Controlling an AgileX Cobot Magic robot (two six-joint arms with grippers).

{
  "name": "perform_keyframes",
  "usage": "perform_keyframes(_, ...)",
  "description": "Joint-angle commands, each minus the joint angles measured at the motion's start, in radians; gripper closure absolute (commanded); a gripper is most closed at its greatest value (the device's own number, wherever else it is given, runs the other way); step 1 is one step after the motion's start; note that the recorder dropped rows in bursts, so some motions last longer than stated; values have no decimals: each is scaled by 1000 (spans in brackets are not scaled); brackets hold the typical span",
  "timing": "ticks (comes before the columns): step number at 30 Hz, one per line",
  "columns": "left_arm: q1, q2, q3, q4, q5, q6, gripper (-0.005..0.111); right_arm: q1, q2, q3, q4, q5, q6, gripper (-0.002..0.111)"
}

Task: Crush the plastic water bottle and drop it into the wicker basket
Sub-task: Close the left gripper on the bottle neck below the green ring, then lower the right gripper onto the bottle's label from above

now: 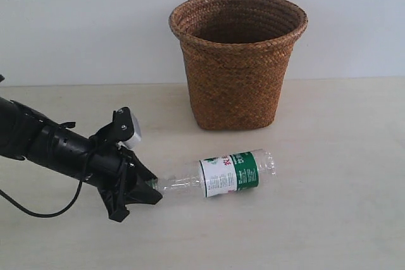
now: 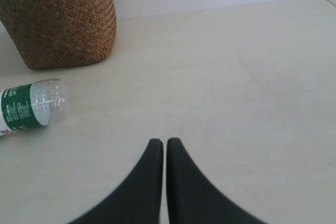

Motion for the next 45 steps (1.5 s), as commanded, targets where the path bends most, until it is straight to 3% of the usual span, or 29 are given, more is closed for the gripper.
perform_keyframes(1, -5, -3, -5, 5, -5, 5, 92, 2, -7, 4, -4, -3, -3, 108)
perform_keyframes(4, -5, -3, -5, 5, -5, 5, 103, 2, -7, 4, -4, -3, -3, 108)
perform_keyframes(7, -5, -3, -5, 21, -5, 3, 103, 2, -7, 4, -4, -3, -1, 108)
perform_keyframes(12, -5, -3, -5, 170, -15, 5, 103, 2, -7, 4, -4, -3, -1, 108)
perform_keyframes(26, -5, -30, -5, 146, -20, 5, 103, 2, -7, 4, -6, -15, -3, 108)
perform_keyframes(31, -5, -76, -5, 83, -8, 5, 103, 2, -7, 4, -8, -151, -4, 108)
perform_keyframes(38, -5, -77, -5, 97, -1, 5, 103, 2, -7, 4, -8, -491, 5, 108)
perform_keyframes(41, -5, -73, -5, 128, 5, 5, 103, 2, -7, 4, 8, -671, 173, 108)
perform_keyframes(45, -5, -73, -5, 177, 33, 5, 103, 2, -7, 4, 15, -780, 578, 108)
